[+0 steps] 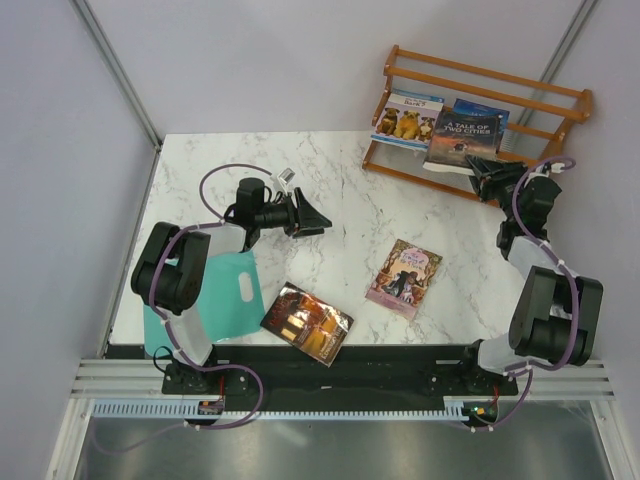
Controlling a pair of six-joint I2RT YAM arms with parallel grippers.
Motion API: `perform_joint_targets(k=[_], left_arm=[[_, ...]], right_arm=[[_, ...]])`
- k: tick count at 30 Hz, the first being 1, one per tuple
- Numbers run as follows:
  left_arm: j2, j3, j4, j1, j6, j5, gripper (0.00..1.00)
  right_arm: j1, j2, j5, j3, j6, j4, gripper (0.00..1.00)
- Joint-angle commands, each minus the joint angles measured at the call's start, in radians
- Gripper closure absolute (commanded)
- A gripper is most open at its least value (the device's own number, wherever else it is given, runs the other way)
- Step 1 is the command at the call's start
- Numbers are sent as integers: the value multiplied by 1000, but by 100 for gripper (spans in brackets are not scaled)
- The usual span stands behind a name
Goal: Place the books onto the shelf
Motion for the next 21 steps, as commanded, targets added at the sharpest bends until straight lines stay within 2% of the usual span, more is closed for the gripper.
perform_joint_targets(k=[1,21], left_arm=[[-40,5,25,0,26,8,31],[-37,0,20,-1,33,5,31]], right_arm=[[-11,21,-24,164,49,163,100],[-50,321,-32,425,90,180,100]])
